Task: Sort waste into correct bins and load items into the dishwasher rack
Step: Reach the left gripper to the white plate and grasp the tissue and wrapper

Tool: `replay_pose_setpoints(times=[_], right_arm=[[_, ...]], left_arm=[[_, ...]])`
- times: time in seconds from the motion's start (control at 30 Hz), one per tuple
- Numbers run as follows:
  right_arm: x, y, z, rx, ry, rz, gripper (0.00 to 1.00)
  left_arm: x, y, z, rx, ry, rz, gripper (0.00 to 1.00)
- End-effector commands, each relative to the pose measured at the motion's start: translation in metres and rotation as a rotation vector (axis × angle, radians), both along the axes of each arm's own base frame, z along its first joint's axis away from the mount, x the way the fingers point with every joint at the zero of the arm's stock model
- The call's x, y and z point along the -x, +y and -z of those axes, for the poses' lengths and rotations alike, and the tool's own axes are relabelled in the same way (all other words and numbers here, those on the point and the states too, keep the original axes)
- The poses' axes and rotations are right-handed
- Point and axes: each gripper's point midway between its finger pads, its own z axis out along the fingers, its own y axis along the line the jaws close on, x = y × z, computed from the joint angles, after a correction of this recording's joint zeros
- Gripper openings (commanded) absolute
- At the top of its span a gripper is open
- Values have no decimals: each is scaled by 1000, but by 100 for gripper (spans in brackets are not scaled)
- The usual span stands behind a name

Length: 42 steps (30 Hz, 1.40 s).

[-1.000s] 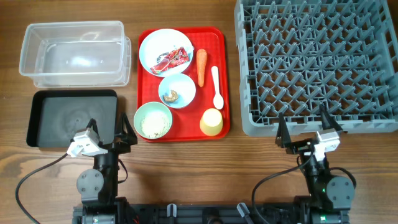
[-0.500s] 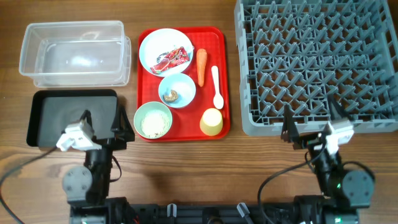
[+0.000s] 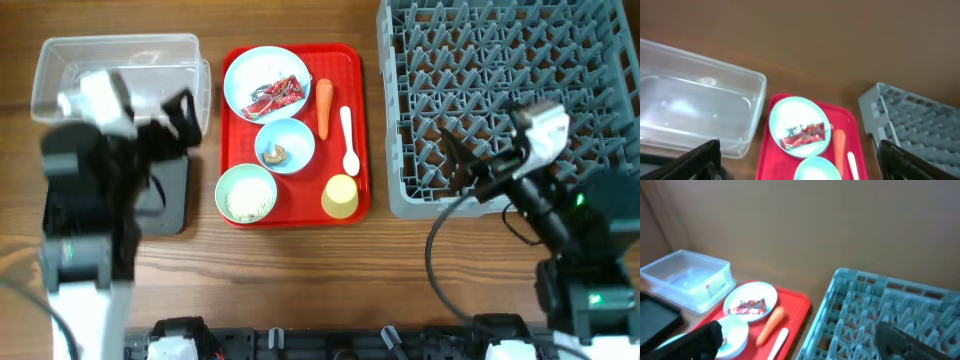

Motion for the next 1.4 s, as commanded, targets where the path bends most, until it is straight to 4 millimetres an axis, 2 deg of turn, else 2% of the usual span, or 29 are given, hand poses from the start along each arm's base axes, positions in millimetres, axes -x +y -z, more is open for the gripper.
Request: replay_pose_setpoints(times=[0.0,0.1,0.2,0.3,0.43,0.5,0.7,0.87,1.13,1.37], right_arm=[[-2,7,-21,26,-6,-52,100],[-1,16,-17,10,15,-113,100],[0,22,-8,-4,57,-149,100],[-1,23,1,-18,103,-151,100],[-3,23,11,-34,152,-146,100],[-4,23,13,-34,159,-146,100],[-9,23,21,-35,192,-145,100],[-14,23,35,-39,248,-144,100],[-25,23,55,-42,319,-143,100],[-28,23,60,-43,337,-142,99]], left_arm=[[-40,-23,-2,3,105,170,100],[-74,-43,16,-54,218,278,100],[-108,-62,41,-61,253,327,100],[-123,-81,78,-46,318,379,100],[-133,-122,105,-115,296,559,100],[-140,-132,120,-170,305,560,100],[-159,-139,175,-342,384,453,100],[-171,-135,218,-310,449,394,100],[-190,-111,254,-285,473,337,100],[-190,-123,295,-258,512,384,100]])
